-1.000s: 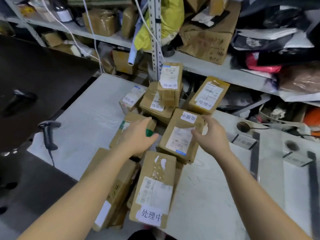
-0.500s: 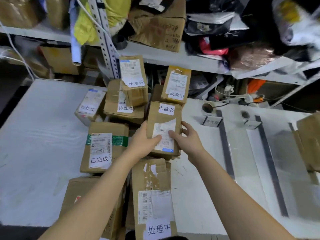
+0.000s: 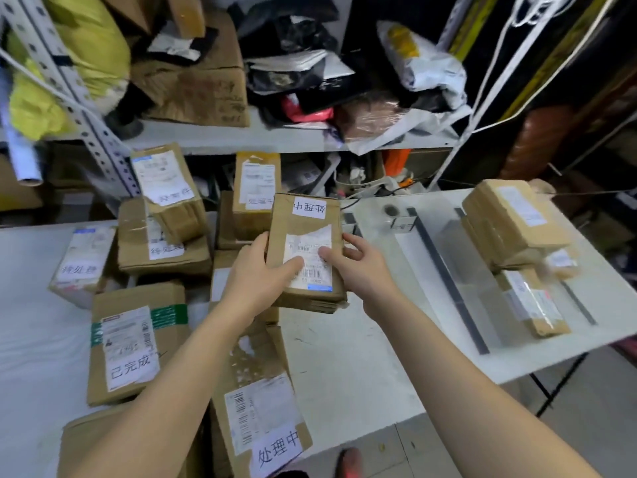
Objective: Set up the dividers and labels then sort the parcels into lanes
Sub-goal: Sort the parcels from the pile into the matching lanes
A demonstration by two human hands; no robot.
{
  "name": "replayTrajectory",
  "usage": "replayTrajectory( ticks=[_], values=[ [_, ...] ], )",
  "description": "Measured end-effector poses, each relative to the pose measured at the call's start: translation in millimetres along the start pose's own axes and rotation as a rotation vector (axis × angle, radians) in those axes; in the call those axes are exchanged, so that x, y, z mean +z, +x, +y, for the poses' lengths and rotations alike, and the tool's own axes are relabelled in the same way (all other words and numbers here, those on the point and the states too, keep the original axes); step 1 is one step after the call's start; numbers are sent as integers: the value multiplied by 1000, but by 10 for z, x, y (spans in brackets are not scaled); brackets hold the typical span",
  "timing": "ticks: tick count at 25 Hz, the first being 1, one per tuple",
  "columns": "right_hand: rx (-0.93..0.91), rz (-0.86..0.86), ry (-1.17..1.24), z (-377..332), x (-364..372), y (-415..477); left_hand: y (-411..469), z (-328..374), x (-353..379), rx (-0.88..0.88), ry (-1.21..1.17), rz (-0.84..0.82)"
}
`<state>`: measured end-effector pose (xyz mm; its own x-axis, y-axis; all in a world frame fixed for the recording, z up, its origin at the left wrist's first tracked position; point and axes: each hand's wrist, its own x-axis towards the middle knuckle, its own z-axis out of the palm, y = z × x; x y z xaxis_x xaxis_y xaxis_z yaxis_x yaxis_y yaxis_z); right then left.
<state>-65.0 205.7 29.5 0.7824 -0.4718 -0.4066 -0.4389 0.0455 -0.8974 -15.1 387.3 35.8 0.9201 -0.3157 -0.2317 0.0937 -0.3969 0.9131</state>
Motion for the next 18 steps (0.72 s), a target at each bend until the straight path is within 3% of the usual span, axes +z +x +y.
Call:
replayTrajectory(
  ticks=[7,14,18],
  values=[
    [-27,29,69,-25,-939,40,6,447,753,27,-20,-118],
    [-44,-19,10,138,-2255,616,167,825,2033,56,15,-24],
    [-72,-70,-49,265,-2959,1014,309,1009,2764,-28,-11,15]
  ],
)
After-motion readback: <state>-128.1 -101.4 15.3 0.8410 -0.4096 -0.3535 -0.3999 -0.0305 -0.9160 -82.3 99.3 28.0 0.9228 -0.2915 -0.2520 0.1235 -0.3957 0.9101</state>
